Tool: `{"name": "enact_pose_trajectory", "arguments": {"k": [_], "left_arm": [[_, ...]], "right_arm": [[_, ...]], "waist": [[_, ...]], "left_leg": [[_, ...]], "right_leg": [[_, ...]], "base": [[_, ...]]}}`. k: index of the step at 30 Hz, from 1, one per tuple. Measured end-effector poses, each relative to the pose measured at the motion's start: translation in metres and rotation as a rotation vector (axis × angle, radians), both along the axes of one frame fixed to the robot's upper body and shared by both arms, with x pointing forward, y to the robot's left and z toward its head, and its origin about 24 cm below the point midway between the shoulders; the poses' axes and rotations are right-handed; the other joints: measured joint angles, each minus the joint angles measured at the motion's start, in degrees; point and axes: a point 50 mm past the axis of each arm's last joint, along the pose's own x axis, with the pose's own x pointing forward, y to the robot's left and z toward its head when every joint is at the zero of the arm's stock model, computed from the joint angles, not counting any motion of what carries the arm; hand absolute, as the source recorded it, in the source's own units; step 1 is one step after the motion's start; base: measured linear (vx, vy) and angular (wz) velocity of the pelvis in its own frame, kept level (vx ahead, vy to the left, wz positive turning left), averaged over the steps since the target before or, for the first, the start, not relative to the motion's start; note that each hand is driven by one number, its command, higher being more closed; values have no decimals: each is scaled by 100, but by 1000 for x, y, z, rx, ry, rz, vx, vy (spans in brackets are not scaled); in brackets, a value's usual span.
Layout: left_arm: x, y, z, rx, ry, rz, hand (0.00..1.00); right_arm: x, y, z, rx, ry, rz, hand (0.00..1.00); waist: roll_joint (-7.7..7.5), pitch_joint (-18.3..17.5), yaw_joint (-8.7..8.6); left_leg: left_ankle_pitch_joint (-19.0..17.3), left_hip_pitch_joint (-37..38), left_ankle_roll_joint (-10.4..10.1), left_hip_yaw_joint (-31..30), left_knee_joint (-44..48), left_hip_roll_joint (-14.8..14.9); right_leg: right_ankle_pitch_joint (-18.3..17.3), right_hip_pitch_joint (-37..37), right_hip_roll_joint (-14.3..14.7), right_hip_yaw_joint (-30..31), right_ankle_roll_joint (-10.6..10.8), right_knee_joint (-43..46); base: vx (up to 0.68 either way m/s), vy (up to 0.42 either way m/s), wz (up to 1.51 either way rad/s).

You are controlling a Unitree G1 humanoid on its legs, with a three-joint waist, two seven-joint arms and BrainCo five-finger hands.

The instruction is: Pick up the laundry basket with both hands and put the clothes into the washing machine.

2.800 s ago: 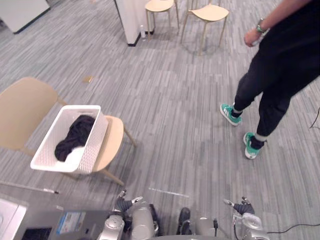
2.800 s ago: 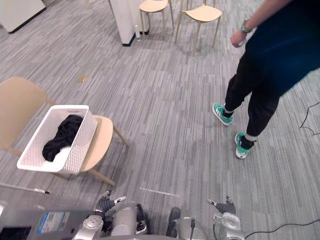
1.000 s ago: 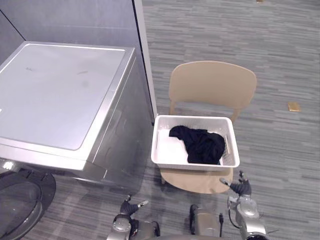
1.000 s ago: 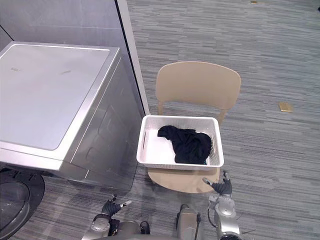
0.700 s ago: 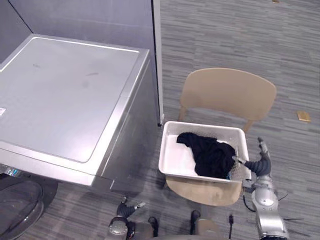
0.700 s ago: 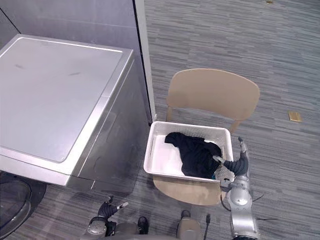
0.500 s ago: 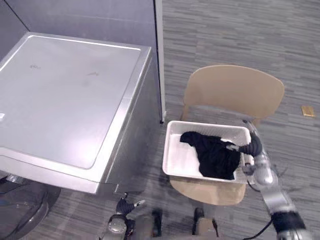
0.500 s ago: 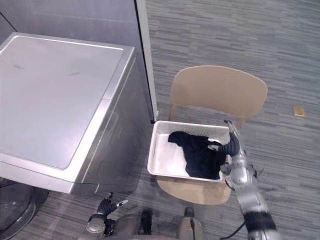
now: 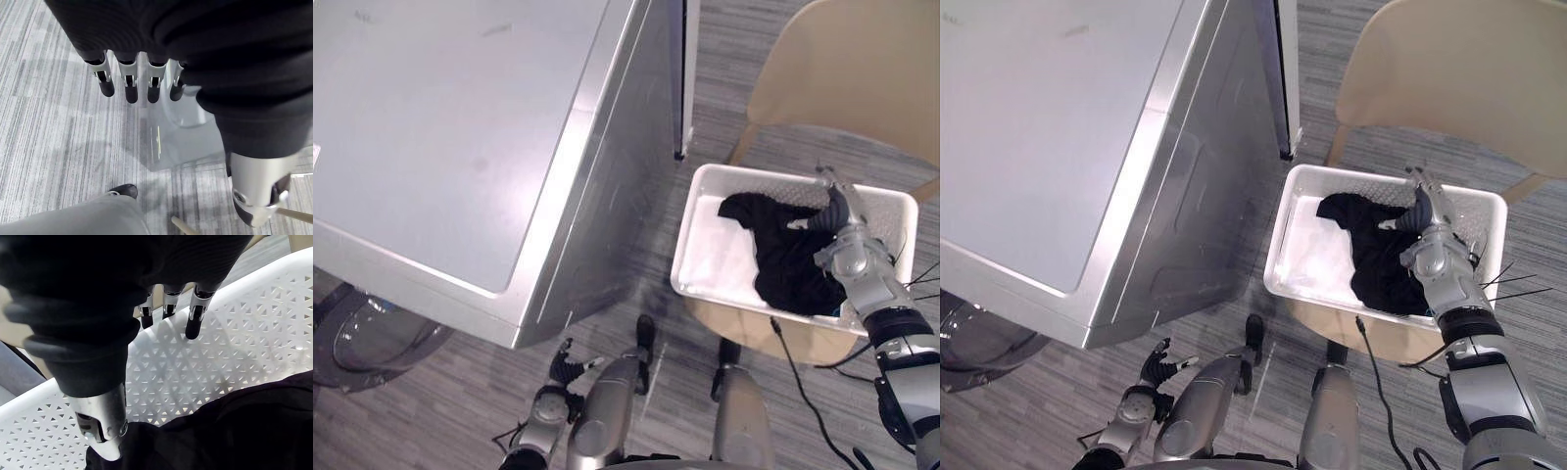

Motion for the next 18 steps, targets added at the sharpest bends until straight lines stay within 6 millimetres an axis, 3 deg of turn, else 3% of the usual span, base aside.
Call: {"name": "enact_pose_trajectory", "arguments": {"k": [2, 11, 18], "left_arm": [[6, -8, 3, -20, -16, -2, 0], [18, -21, 10, -63, -52, 45, 0], [20, -33, 11, -99, -62, 63, 0]], "right_arm": [[2, 8, -1, 9, -33, -6, 0], [8, 41, -1, 60, -116, -9, 0], [-24, 65, -10, 212, -326, -104, 0]], "waist": [[-10, 9, 95], [-117, 62, 89], [-186, 103, 75]], "left_leg": [[96, -14, -38, 12, -180, 43], [333, -78, -153, 42, -560, 148], [374, 10, -98, 89, -561, 153]], "right_leg": [[-94, -165, -2, -1, -24, 126], [-153, -597, 41, -9, -109, 517], [-149, -482, 36, -24, -108, 491]], "base": [[-114, -86, 1], [-94, -78, 1], [35, -30, -1]]}}
